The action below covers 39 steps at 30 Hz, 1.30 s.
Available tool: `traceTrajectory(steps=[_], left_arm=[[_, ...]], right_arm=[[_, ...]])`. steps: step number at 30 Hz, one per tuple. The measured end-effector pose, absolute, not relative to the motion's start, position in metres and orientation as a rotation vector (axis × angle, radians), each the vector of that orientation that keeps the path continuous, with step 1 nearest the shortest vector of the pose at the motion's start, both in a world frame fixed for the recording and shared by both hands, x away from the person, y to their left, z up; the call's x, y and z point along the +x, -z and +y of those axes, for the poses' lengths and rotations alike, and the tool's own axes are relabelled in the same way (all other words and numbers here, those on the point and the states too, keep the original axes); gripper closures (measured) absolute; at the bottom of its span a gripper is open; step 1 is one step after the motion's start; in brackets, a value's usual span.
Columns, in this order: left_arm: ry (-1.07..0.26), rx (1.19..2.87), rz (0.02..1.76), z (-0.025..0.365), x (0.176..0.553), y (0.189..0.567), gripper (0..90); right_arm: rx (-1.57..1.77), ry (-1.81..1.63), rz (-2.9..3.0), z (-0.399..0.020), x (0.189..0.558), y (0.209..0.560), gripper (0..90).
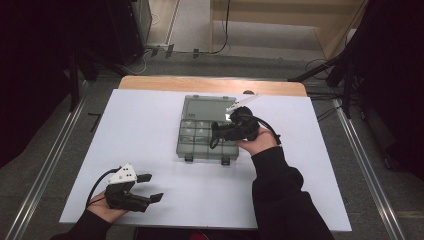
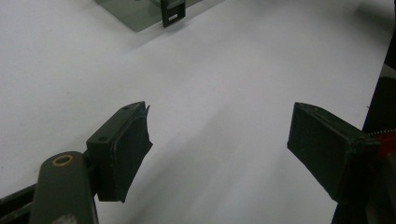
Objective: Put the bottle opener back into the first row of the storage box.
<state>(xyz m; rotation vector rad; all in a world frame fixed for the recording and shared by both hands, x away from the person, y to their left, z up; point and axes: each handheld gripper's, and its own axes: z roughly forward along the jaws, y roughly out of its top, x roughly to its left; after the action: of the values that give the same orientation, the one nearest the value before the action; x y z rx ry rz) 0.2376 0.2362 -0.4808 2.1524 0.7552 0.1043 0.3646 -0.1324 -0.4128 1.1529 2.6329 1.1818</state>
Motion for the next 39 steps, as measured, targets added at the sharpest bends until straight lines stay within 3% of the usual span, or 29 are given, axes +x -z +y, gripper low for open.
traceTrajectory(steps=[13,39], left_arm=[[-0.105,2.149,0.756,0.236,0.238,0.48,20.4],[-0.097,2.149,0.746,0.237,0.237,0.48,20.3]], right_arm=[[1.048,-1.187,2.627,-0.138,0.384,0.401,65.9],[0.815,-1.032,2.742,-0.14,0.427,0.419,65.9]])
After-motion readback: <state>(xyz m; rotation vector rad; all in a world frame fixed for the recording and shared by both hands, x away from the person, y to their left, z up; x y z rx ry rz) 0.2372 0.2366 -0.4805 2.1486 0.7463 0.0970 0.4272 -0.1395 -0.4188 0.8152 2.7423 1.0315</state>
